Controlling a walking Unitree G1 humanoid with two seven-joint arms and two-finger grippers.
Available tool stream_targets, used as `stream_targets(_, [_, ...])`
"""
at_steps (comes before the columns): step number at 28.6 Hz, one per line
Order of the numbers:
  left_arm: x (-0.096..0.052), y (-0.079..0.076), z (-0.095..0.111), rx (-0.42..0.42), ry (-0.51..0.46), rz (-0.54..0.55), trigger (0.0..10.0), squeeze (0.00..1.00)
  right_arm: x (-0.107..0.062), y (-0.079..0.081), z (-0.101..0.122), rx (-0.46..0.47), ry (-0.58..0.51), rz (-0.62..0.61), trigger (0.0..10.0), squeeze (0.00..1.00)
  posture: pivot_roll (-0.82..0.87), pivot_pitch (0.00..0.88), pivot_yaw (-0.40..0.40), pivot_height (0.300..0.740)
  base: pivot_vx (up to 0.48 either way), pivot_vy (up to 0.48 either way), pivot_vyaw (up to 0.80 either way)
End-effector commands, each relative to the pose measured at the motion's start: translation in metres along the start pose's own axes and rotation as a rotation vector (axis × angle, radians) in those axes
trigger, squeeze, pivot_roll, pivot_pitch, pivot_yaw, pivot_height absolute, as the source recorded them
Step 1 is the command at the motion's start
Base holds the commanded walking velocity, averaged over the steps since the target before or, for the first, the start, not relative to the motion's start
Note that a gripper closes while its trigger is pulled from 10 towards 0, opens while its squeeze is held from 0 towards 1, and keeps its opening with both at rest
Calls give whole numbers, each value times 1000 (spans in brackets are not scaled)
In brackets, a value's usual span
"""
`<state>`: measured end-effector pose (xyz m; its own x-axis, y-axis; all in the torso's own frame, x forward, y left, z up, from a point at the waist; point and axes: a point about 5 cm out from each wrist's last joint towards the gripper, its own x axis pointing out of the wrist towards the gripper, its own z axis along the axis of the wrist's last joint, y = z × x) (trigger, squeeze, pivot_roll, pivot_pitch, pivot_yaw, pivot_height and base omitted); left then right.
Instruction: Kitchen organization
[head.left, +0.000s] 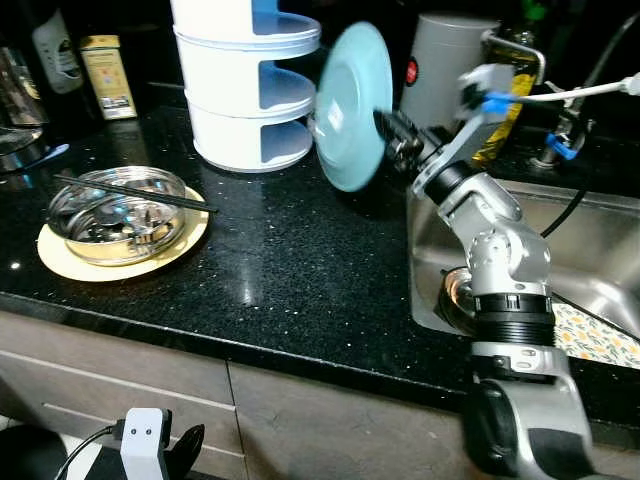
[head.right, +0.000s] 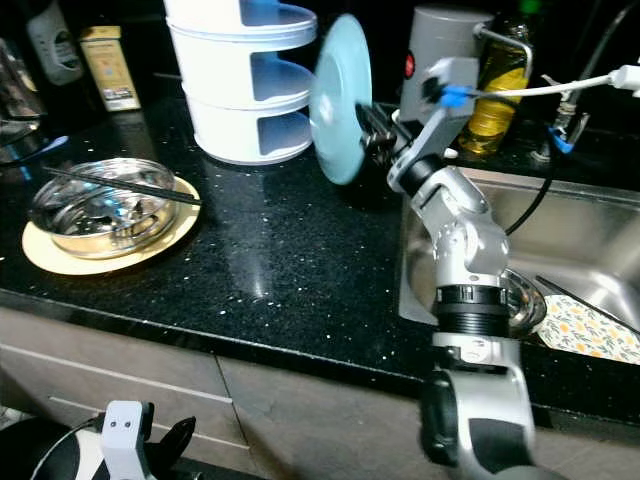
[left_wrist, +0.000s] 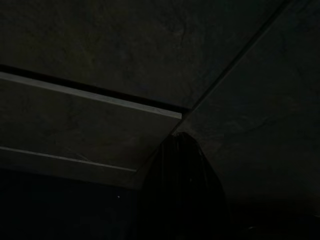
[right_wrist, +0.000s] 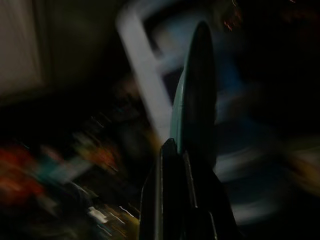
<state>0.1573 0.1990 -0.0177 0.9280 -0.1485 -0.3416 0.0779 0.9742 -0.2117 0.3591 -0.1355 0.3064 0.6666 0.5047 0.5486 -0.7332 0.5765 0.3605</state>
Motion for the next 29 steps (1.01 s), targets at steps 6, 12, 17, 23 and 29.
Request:
stream_targets(6, [-2, 0, -2, 0, 14, -7, 10000, 0, -2, 7, 15, 110, -88, 91, 0, 0, 100, 0, -69, 740, 0, 0, -740])
stream_targets(12, [-1, -3, -5, -16, 43, -58, 10000, 0, -5, 1, 14, 90, -43, 61, 0, 0, 101, 0, -71, 740, 0, 0, -800])
stream_targets(17, [-3, -17, -14, -13, 126, -212, 10000, 0, -6, -4, 11, 60, 17, 21, 0, 0, 98, 0, -70, 740, 0, 0, -800])
stream_targets(23, [-11, -27, -23, -27, 177, -280, 10000, 0, -4, -7, -24, -347, 351, -67, 745, 0, 88, 0, -70, 740, 0, 0, -533])
stream_targets(29, [-16, -31, -15, -30, 160, -275, 10000, 0, -9, -8, -52, -549, 596, -58, 10000, 0, 89, 0, -74, 740, 0, 0, 0])
